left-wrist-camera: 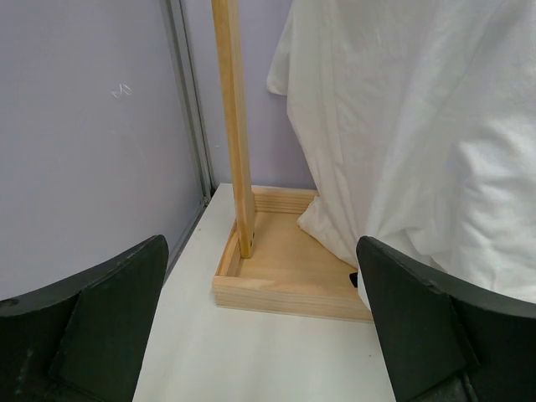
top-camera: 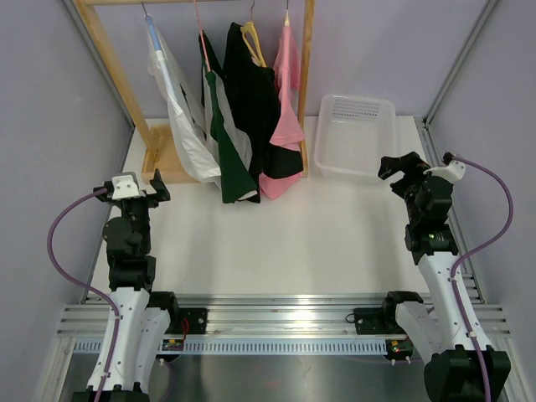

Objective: Remove the t-shirt from the hanger
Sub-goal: Grab a hanger with a tshirt on it with the right arm

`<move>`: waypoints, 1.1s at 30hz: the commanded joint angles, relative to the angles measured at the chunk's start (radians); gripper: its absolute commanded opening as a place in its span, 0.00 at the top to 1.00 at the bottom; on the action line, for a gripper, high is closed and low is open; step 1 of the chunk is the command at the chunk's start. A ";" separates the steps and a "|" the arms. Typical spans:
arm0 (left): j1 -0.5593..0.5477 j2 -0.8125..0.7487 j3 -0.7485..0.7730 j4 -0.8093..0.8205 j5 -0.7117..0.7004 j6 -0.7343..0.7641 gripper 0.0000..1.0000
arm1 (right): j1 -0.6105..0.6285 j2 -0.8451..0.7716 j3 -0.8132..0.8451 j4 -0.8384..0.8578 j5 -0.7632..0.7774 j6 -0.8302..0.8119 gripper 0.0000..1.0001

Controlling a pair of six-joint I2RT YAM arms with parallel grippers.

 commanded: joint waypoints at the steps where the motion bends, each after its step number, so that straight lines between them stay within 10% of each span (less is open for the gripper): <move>1: -0.001 0.006 0.000 0.052 -0.017 0.000 0.01 | -0.001 0.001 0.028 0.016 -0.018 -0.018 0.01; 14: -0.001 -0.012 0.061 -0.029 -0.046 -0.025 0.01 | -0.001 0.009 0.021 0.029 -0.024 -0.029 0.00; 33: -0.003 0.199 0.641 -0.305 0.319 -0.229 0.01 | -0.001 0.014 0.043 0.029 -0.106 -0.022 0.00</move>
